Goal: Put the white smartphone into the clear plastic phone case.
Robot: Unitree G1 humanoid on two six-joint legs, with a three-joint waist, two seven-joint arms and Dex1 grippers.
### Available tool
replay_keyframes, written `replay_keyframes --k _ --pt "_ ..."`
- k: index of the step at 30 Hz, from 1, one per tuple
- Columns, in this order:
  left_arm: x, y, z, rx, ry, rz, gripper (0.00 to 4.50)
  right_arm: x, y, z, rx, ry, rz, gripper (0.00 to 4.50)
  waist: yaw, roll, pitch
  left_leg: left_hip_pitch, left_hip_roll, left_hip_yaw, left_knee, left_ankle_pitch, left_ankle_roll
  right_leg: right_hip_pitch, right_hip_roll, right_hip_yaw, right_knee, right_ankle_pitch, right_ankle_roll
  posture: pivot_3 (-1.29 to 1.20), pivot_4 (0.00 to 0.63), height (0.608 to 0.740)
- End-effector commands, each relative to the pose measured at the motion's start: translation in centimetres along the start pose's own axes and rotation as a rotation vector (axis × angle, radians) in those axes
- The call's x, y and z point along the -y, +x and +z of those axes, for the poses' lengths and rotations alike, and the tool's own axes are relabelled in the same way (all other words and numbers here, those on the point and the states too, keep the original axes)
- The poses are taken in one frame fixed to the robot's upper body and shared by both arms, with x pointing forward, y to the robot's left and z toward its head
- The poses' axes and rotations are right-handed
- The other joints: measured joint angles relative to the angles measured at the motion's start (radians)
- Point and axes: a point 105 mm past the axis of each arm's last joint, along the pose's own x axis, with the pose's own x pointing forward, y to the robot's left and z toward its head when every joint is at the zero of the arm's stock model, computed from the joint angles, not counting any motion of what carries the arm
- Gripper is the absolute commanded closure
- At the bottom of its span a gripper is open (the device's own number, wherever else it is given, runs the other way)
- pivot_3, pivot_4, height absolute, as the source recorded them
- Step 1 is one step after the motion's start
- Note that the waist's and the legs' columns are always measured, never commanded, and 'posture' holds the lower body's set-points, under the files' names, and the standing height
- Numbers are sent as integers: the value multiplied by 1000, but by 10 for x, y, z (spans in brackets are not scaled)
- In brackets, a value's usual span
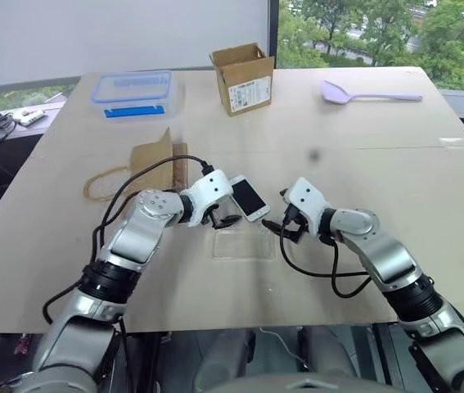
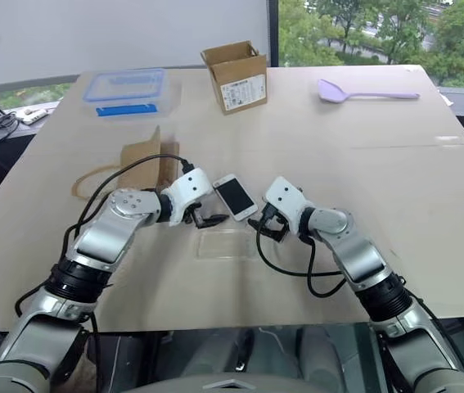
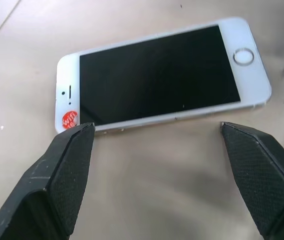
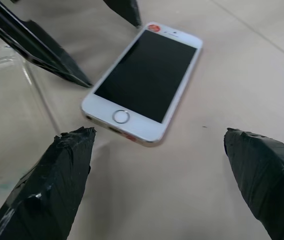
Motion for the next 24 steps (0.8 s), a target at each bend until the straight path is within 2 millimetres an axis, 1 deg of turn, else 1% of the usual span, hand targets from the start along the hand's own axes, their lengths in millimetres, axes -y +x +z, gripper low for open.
replay_keyframes --k 1,5,9,11,14,17,21,23,24 --pt "7 7 13 64 -7 -34 367 3 -3 20 57 -5 5 0 1 0 0 0 -1 0 0 0 0 0 0 0 0 0 0 0 150 740" --pt "9 6 14 98 -71 -46 367 3 2 23 57 2 14 0 -4 0 0 -2 -1 0 0 0 0 -1 -1 0 0 0 0 0 150 740" --pt "10 12 24 151 -138 -39 367 6 5 24 50 -2 7 0 -27 0 0 -2 -1 0 0 0 0 -2 -1 0 0 0 0 0 150 740" --pt "11 11 28 170 -161 -41 367 7 8 25 45 -4 5 0 -43 0 0 -2 0 1 -1 0 0 -3 -1 1 0 0 0 0 150 740" --pt "11 1 21 165 -176 -37 367 6 12 24 31 -9 23 0 -59 0 0 -2 1 2 -2 0 0 -4 -1 2 1 0 0 0 150 740" --pt "10 -24 12 191 -199 -47 367 3 19 25 36 -5 53 0 -74 0 0 -2 2 4 -4 0 0 -6 0 4 1 0 0 0 150 740" --pt "7 -71 -11 234 -184 -35 367 4 34 33 57 4 90 0 -92 0 0 -2 5 9 -9 0 -1 -11 0 9 1 0 -1 0 150 740" --pt "2 -88 -21 247 -209 2 367 3 41 37 68 8 109 0 -91 -1 0 -4 5 9 -11 1 -2 -14 0 9 1 0 -1 0 150 740" --pt "1 -93 -23 255 -222 9 367 3 43 39 72 9 115 0 -88 0 0 -4 5 9 -11 1 -3 -15 0 8 1 0 -1 0 150 740"
